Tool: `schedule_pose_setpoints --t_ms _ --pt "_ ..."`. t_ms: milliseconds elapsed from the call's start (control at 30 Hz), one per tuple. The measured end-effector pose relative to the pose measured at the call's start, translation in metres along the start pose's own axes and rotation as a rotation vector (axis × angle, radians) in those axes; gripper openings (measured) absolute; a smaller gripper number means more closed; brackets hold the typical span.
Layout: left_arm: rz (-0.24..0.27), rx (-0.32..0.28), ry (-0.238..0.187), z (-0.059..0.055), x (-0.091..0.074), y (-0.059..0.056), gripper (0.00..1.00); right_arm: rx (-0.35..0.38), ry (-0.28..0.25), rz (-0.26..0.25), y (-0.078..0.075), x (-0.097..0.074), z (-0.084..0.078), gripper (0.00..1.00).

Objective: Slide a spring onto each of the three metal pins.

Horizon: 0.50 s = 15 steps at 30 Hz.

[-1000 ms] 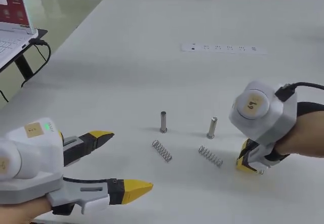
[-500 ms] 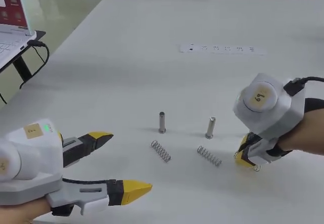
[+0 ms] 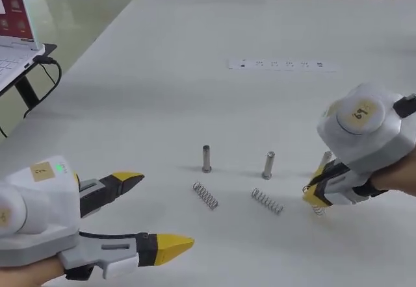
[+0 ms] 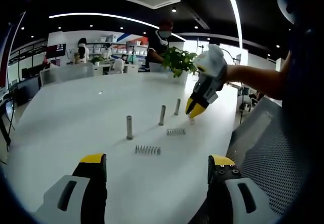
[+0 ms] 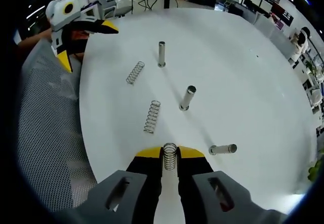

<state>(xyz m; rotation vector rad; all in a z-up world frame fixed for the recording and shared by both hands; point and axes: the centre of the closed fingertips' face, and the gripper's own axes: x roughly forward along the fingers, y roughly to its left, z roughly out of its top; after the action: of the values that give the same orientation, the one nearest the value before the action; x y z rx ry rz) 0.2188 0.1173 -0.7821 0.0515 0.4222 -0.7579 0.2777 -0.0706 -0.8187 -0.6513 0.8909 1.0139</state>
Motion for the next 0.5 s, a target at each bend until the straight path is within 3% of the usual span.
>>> schedule_pose_setpoints --t_ms 33,133,367,500 --pt "-0.001 0.0 0.001 0.0 0.0 0.0 0.78 0.017 -0.033 -0.004 -0.001 0.0 0.003 0.08" --pt "-0.003 0.004 0.005 0.0 0.0 -0.001 0.78 0.055 -0.066 -0.007 -0.004 -0.002 0.001 0.08" --pt "-0.008 0.008 0.01 0.0 0.0 -0.003 0.78 0.078 -0.081 -0.023 -0.007 -0.006 -0.002 0.08" --pt "-0.009 0.008 0.01 0.0 0.0 -0.003 0.78 0.088 -0.115 -0.037 -0.009 -0.014 0.005 0.08"
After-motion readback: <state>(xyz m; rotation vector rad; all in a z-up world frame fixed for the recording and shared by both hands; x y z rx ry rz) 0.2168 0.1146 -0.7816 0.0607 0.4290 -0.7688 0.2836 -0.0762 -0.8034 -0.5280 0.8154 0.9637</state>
